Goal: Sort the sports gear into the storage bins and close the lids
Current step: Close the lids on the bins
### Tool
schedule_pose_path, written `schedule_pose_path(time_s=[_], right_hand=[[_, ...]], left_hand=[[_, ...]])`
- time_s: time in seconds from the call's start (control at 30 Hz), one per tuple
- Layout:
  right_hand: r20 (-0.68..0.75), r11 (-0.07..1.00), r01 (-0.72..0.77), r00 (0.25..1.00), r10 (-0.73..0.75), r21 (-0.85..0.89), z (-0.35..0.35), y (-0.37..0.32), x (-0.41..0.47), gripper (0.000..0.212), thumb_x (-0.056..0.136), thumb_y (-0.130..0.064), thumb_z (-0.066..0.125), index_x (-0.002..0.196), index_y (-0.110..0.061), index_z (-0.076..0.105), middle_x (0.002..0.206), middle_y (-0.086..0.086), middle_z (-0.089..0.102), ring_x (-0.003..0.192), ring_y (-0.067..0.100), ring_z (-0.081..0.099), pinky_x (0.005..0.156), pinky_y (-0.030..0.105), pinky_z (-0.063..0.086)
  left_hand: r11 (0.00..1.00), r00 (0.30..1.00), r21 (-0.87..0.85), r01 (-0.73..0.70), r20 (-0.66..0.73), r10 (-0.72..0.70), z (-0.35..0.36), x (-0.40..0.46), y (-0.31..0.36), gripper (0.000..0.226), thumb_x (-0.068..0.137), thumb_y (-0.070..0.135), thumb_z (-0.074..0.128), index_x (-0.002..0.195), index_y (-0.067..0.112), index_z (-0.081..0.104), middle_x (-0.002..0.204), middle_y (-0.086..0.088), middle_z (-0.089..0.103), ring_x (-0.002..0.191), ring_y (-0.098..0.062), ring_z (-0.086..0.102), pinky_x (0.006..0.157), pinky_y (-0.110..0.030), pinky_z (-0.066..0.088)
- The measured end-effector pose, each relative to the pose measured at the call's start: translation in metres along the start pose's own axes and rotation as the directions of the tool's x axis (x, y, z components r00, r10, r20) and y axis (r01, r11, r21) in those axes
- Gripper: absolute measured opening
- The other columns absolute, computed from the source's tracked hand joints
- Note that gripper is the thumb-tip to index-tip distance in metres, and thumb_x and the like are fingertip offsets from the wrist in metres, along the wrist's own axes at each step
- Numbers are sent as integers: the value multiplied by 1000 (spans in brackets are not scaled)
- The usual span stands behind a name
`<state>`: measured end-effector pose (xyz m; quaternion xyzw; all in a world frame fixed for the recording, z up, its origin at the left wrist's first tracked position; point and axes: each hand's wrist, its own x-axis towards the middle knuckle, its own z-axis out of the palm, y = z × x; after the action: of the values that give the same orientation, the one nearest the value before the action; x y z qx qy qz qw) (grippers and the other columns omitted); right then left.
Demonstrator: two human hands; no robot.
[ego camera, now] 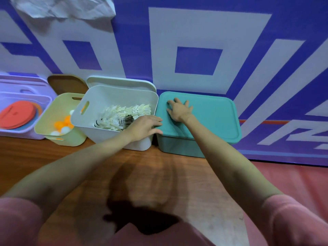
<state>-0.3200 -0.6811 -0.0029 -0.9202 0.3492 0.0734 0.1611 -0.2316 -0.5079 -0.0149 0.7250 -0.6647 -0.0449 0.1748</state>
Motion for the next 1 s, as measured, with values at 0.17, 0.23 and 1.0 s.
schedule_pose_path(time_s=[0.17,0.23,1.0], right_hand=[[-77,999,31,997,-30,16,3,-6,-4,45,96,-31,43,139,-19,38,146,7,32,132,41,29,108,52,25],[-107,999,48,993,-47,3,2,-15,-6,49,94,-29,46,140,-15,36,148,12,31,132,38,32,107,50,26],[-301,960,62,943,-146,-272,-21,-193,89,32,89,-5,49,121,-3,48,118,18,51,107,36,49,88,42,38]], left_hand=[[995,980,3,96,-175,-94,-15,-15,-17,33,86,35,69,102,7,73,113,-8,69,107,-25,62,94,-33,45],[992,972,32,121,-204,-112,-32,-21,-39,26,92,26,62,104,5,71,110,-10,70,103,-27,63,91,-37,47],[933,964,241,266,-41,-264,-154,-15,-265,45,90,18,55,133,7,44,126,-15,52,114,-33,49,99,-44,41]])
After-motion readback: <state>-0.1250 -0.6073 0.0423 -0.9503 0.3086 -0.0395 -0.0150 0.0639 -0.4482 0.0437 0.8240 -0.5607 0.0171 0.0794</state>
